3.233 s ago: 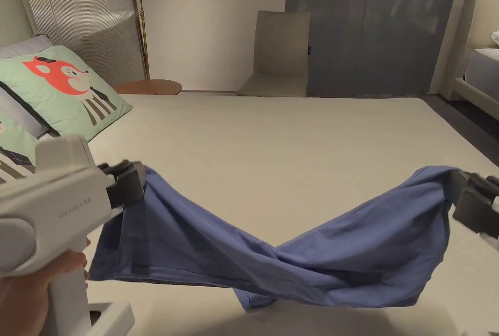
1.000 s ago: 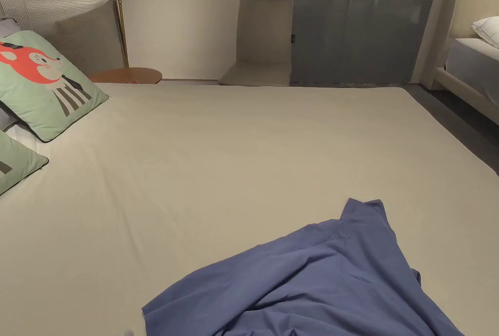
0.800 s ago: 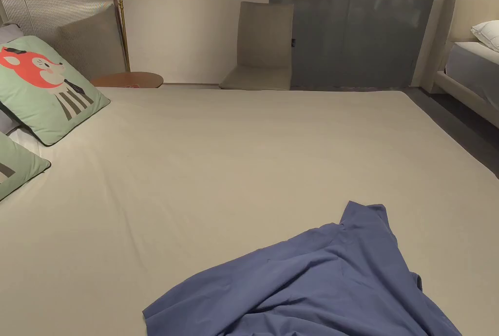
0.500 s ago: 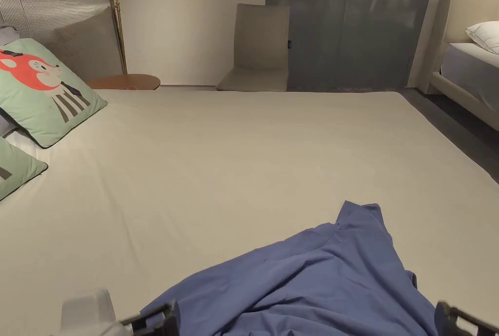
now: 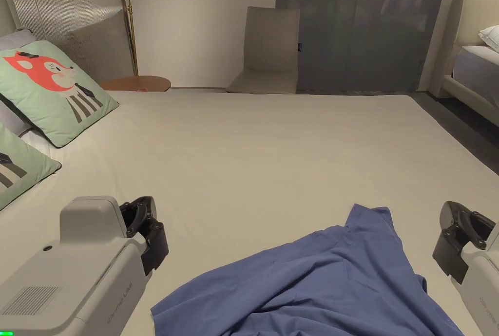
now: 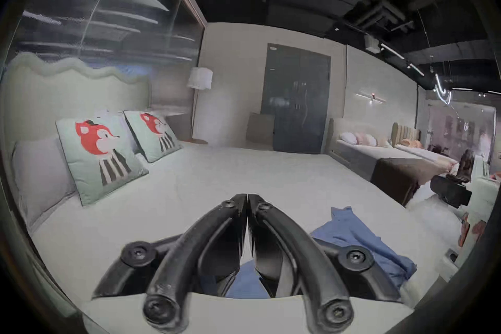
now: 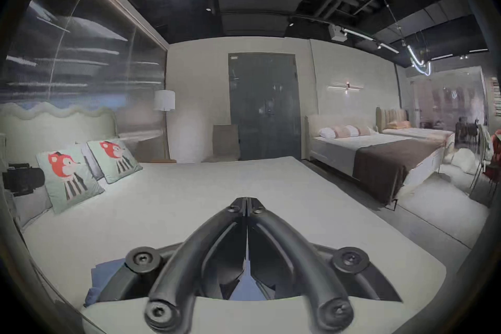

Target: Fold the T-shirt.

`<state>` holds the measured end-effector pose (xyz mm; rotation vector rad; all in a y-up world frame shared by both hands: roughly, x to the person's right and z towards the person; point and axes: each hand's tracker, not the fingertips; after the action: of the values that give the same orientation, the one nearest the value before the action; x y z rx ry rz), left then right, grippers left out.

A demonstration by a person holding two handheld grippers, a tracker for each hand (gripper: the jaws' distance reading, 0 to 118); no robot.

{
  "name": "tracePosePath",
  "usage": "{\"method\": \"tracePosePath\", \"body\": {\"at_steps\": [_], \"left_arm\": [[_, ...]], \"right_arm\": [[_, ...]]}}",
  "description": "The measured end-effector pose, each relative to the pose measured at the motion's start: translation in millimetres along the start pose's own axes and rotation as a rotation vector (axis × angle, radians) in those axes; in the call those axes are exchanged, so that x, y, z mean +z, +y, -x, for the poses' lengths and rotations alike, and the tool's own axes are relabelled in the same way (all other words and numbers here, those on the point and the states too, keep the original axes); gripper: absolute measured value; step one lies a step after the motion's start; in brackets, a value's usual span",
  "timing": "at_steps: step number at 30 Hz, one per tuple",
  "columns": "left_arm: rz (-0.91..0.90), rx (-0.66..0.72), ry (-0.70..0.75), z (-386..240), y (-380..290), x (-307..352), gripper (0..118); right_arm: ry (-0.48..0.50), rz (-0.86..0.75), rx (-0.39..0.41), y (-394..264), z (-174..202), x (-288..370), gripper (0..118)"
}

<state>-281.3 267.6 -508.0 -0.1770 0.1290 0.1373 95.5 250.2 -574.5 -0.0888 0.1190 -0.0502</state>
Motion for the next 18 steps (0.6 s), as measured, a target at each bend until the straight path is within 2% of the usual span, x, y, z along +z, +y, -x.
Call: {"method": "tracePosePath", "body": {"at_steps": [2, 4, 5, 6, 7, 8, 9, 15, 16, 17, 18], "left_arm": [[0.101, 0.02, 0.009, 4, -7, -17, 0], [0.232, 0.098, 0.002, 15, -19, -43, 1], [0.315, 0.136, 0.009, 21, -26, -58, 7], [0.39, 0.177, 0.016, 32, -35, -78, 24], [0.453, 0.215, 0.027, 38, -45, -94, 64], [0.522, 0.249, 0.045, 44, -56, -111, 92], [0.576, 0.277, 0.06, 49, -68, -126, 110], [0.754, 0.408, 0.125, 65, -120, -184, 107], [0.778, 0.422, 0.132, 66, -128, -191, 101], [0.799, 0.429, 0.134, 67, -134, -197, 90], [0.816, 0.431, 0.134, 71, -142, -202, 71]], "right_arm": [[0.008, 0.014, 0.008, -4, 1, -3, 1], [0.014, 0.036, 0.011, -9, 0, -3, 1], [0.016, 0.05, 0.012, -12, -1, -4, 1], [0.016, 0.061, 0.014, -15, -1, -5, 1], [0.022, 0.075, 0.019, -16, 3, -7, 1], [0.022, 0.087, 0.021, -19, 2, -8, 1], [0.021, 0.098, 0.023, -22, 1, -9, 1], [0.0, 0.172, 0.028, -57, -26, -33, 1], [-0.003, 0.185, 0.027, -60, -29, -37, 1], [-0.006, 0.199, 0.027, -62, -32, -41, 1], [-0.006, 0.213, 0.024, -65, -35, -44, 1]]}}
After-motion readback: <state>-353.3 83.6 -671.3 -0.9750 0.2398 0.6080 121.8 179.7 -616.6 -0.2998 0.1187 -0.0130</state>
